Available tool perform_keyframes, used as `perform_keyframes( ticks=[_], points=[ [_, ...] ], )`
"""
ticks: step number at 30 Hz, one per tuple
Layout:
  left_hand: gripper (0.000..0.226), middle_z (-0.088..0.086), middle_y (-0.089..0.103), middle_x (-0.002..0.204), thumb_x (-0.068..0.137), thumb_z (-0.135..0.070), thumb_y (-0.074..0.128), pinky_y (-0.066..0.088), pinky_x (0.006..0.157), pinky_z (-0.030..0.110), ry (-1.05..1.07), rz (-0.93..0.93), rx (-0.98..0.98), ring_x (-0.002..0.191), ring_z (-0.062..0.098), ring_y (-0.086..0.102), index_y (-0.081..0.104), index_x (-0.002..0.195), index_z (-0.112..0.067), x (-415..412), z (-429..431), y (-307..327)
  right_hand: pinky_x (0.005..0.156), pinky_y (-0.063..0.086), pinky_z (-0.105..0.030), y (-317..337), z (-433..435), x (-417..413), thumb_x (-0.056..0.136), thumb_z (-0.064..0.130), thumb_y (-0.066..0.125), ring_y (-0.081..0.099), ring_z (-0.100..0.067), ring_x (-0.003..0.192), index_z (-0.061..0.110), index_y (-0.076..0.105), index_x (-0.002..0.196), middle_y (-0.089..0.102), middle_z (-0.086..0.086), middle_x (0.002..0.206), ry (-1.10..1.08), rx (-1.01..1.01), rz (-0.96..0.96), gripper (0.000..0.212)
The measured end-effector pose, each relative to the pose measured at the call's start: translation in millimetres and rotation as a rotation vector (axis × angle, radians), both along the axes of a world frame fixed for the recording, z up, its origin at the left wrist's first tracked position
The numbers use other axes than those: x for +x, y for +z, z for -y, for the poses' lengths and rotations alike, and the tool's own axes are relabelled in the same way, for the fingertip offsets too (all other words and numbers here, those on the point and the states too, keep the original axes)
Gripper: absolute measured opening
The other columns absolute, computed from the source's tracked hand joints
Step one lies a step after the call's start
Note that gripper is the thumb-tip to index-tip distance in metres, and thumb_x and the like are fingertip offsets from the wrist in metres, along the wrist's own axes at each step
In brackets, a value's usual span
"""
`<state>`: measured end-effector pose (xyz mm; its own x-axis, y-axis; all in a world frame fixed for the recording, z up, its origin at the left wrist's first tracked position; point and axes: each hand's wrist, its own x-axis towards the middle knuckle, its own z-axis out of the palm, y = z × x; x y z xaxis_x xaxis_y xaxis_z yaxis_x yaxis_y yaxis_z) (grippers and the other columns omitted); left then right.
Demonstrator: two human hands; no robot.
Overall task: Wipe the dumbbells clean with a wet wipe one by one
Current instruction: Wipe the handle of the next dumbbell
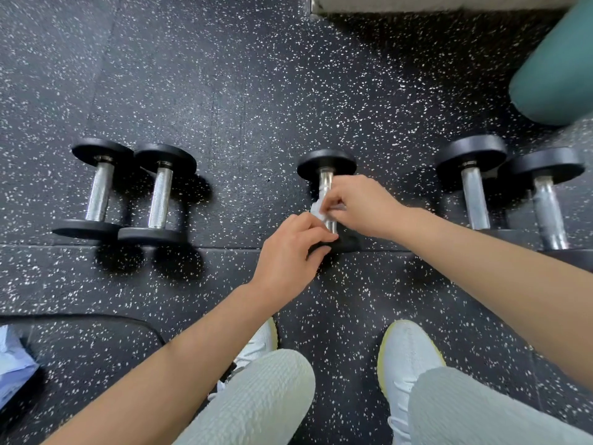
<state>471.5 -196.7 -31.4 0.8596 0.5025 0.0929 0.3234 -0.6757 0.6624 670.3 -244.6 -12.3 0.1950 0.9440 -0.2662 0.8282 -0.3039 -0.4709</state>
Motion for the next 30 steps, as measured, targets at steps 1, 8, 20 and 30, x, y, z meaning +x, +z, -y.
perform_keyframes(
  ticks=[1,8,20,30],
  points=[
    [0.018,-0.012,0.063,0.109,0.091,-0.016,0.079,0.056,0.08,0.041,0.002,0.003,0.0,0.101,0.016,0.058,0.079,0.108,-0.024,-0.5,-0.2,-1.0,0.071,0.054,-0.038,2.0,4.6,-2.0,0.088,0.023,0.069,0.061,-0.014,0.078,0.034,0.079,0.084,0.065,0.01,0.086,0.053,-0.052,-0.024,0.015],
    [0.024,-0.006,0.06,0.109,0.096,-0.009,0.072,0.053,0.078,0.04,-0.032,0.024,0.023,0.098,0.02,0.057,0.079,0.115,-0.021,0.2,3.7,-2.4,0.074,0.052,-0.037,1.2,-7.0,11.3,0.092,0.023,0.067,0.062,-0.017,0.087,0.031,0.079,0.094,0.064,0.011,0.095,0.009,0.02,0.023,0.015],
    [0.016,-0.017,0.064,0.106,0.091,-0.013,0.078,0.055,0.082,0.039,0.022,0.006,-0.056,0.098,0.011,0.062,0.079,0.102,-0.024,2.9,-3.5,-1.5,0.069,0.054,-0.038,0.4,1.7,4.3,0.085,0.022,0.067,0.062,-0.014,0.08,0.035,0.077,0.084,0.067,0.011,0.086,0.092,-0.063,-0.016,0.017],
    [0.028,-0.01,0.062,0.111,0.095,-0.004,0.072,0.054,0.081,0.038,-0.038,0.018,-0.005,0.101,0.016,0.057,0.079,0.115,-0.023,3.1,3.7,-2.5,0.072,0.05,-0.037,1.4,16.3,0.9,0.089,0.02,0.066,0.061,-0.017,0.086,0.031,0.076,0.088,0.06,0.013,0.093,-0.017,0.022,0.009,0.014]
  ],
)
